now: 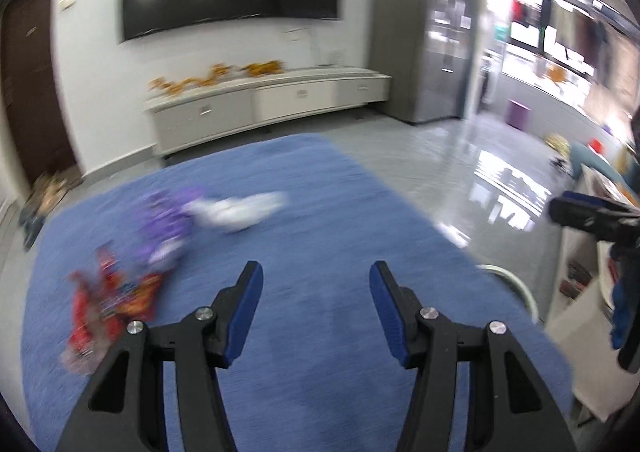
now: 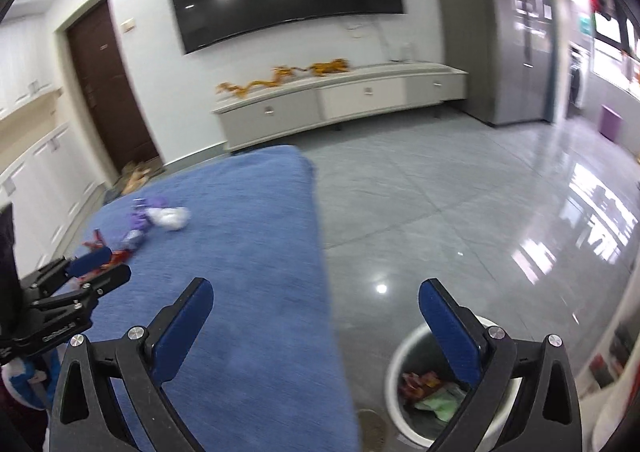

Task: Collect trash
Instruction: 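Grasp the red chip bag with the left tool while the right tool grasps the white plastic bag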

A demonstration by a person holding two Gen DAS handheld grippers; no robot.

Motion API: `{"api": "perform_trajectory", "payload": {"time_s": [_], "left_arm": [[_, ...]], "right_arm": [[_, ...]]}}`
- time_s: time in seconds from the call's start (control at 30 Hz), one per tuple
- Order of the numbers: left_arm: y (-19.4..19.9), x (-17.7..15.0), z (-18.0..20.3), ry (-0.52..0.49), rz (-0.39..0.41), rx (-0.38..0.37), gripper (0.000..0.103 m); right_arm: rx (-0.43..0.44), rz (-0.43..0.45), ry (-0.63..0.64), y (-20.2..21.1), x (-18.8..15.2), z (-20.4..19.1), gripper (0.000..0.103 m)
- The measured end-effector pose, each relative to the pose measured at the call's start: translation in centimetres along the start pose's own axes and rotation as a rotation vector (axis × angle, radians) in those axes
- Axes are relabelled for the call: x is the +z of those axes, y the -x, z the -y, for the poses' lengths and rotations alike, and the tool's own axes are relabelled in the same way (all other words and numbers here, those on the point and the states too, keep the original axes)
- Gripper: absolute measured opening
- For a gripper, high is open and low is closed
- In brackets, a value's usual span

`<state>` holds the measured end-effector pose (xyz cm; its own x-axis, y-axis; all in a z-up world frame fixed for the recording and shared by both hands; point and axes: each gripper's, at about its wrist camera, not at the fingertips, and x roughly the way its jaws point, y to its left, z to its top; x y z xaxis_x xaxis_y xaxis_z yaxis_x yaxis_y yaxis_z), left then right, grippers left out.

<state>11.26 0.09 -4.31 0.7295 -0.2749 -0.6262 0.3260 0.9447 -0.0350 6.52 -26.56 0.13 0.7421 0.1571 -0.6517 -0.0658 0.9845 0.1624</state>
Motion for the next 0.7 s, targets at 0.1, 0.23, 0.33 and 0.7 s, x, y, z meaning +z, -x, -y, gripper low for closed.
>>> {"api": "perform_trajectory", "payload": {"time_s": [0.1,0.23,0.33,0.7], "left_arm": [[0.5,-1.3,-5.4,0.081,-0.007,0.085,0.054],[1.5,-2.9,-12.3,0.185,-0.013,0.19,0.054],[1.3,-4.1,-16.3,0.234,-0.038,0.248,0.054],[-2.7,-6.1,-23.4,0.343,-0.167,0.222,0.051]], "right_arm": [[0.046,-0.02,0.055,-2.1,1.2,-3.1,0.103],[0.106,-0.057,0.128,-5.4,2.0,-6.8,0.094],[0.144,-0.087,0.182,-7.9,2.5,-9.5,0.087],[0.237,-0.147,0.349,-16.6,5.6,-16.0,0.085]]}}
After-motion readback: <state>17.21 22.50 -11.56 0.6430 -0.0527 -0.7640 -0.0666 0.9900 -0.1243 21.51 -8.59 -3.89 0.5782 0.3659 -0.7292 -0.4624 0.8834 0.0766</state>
